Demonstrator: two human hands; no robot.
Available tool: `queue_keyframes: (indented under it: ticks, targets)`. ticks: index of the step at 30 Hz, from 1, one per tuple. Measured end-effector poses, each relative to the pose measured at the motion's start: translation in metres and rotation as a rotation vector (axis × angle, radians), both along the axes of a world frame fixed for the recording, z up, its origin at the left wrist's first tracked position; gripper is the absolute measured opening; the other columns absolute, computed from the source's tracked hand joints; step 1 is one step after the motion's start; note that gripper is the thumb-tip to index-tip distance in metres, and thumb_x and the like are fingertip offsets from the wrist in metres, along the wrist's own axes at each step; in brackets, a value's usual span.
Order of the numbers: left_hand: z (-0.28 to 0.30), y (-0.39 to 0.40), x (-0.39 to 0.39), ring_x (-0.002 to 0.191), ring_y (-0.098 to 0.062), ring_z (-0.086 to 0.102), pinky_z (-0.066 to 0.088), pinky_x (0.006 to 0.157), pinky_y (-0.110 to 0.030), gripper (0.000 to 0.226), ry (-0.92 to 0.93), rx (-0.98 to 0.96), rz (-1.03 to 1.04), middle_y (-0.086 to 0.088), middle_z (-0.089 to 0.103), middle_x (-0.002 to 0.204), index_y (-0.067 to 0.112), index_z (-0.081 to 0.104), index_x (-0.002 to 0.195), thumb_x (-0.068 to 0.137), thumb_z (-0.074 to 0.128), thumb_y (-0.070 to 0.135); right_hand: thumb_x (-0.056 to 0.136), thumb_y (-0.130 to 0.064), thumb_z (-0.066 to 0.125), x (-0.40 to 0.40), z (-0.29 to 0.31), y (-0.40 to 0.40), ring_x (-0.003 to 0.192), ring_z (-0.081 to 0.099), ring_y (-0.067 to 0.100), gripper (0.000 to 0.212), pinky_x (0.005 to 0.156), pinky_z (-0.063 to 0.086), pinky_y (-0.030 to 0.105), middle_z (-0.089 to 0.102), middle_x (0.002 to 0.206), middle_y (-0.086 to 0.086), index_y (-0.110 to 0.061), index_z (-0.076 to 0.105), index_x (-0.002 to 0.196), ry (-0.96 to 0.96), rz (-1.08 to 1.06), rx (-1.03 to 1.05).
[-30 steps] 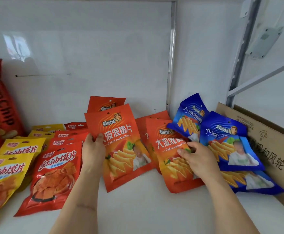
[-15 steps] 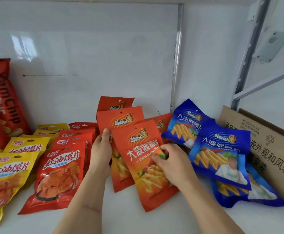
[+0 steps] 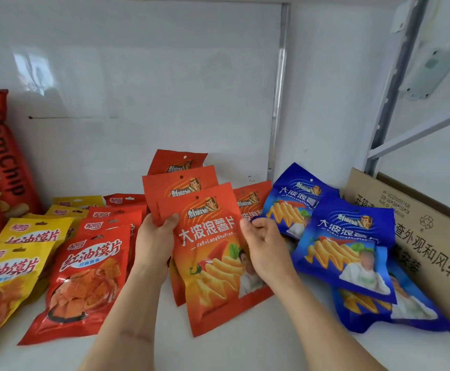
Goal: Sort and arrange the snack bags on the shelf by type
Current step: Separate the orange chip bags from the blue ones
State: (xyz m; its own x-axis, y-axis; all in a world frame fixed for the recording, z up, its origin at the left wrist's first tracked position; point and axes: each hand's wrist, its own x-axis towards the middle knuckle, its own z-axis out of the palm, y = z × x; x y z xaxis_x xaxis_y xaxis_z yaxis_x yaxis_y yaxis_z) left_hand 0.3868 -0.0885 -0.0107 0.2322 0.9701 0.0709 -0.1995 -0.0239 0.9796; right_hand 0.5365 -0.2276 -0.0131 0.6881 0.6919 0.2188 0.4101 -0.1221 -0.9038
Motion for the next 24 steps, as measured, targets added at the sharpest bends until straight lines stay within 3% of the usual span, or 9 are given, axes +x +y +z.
queue_keyframes:
  ticks: [4, 7, 11, 16, 19, 24]
  targets:
    - [-0.003, 0.004, 0.002, 0.089, -0.026, 0.076, 0.06, 0.085, -0.053, 0.011, -0.004, 0.001, 0.007, 0.0, 0.078, 0.1, 0.029, 0.066, 0.107, 0.096, 0.066, 0.027, 0.099, -0.054, 0.043, 0.02, -0.003, 0.0, 0.09, 0.06, 0.011, 0.036, 0.077, 0.045, 0.029, 0.063, 0.098, -0.007, -0.021, 0.055, 0.103, -0.126, -0.097, -0.05]
    - [-0.004, 0.005, 0.002, 0.09, -0.026, 0.076, 0.06, 0.085, -0.053, 0.009, -0.001, -0.003, 0.015, 0.0, 0.078, 0.101, 0.031, 0.065, 0.105, 0.097, 0.066, 0.029, 0.1, -0.054, 0.036, 0.03, -0.01, 0.0, 0.097, 0.06, 0.018, 0.042, 0.085, 0.049, 0.039, 0.061, 0.101, -0.002, -0.019, 0.058, 0.098, -0.273, -0.163, -0.176]
    - [-0.004, 0.004, 0.002, 0.089, -0.025, 0.076, 0.061, 0.085, -0.053, 0.012, 0.007, 0.012, 0.025, 0.001, 0.078, 0.101, 0.031, 0.065, 0.108, 0.097, 0.065, 0.029, 0.101, -0.054, 0.032, 0.039, -0.013, 0.001, 0.116, 0.056, 0.024, 0.044, 0.102, 0.041, 0.045, 0.062, 0.119, 0.0, -0.021, 0.06, 0.113, -0.371, -0.217, -0.344]
    - [-0.004, 0.004, 0.001, 0.09, -0.026, 0.076, 0.06, 0.085, -0.053, 0.017, 0.015, 0.017, 0.029, 0.0, 0.078, 0.103, 0.03, 0.065, 0.114, 0.098, 0.064, 0.032, 0.101, -0.056, 0.029, 0.047, -0.012, 0.002, 0.137, 0.038, 0.032, 0.057, 0.113, 0.028, 0.049, 0.045, 0.147, 0.01, -0.02, 0.045, 0.142, -0.291, -0.29, -0.506]
    - [-0.003, 0.002, 0.001, 0.09, -0.025, 0.076, 0.061, 0.085, -0.052, 0.017, 0.008, 0.005, 0.031, 0.0, 0.077, 0.103, 0.029, 0.064, 0.115, 0.099, 0.063, 0.031, 0.1, -0.057, 0.028, 0.049, -0.014, 0.004, 0.135, 0.039, 0.035, 0.058, 0.111, 0.03, 0.05, 0.045, 0.146, 0.012, -0.02, 0.042, 0.143, -0.274, -0.294, -0.549]
    - [0.0, 0.002, -0.001, 0.088, -0.025, 0.076, 0.062, 0.081, -0.049, 0.01, 0.036, 0.016, 0.053, -0.001, 0.077, 0.102, 0.03, 0.063, 0.109, 0.1, 0.061, 0.033, 0.088, -0.066, 0.049, 0.048, -0.014, 0.005, 0.131, 0.044, 0.034, 0.069, 0.109, 0.032, 0.047, 0.051, 0.14, 0.009, -0.017, 0.047, 0.136, -0.235, -0.288, -0.519]
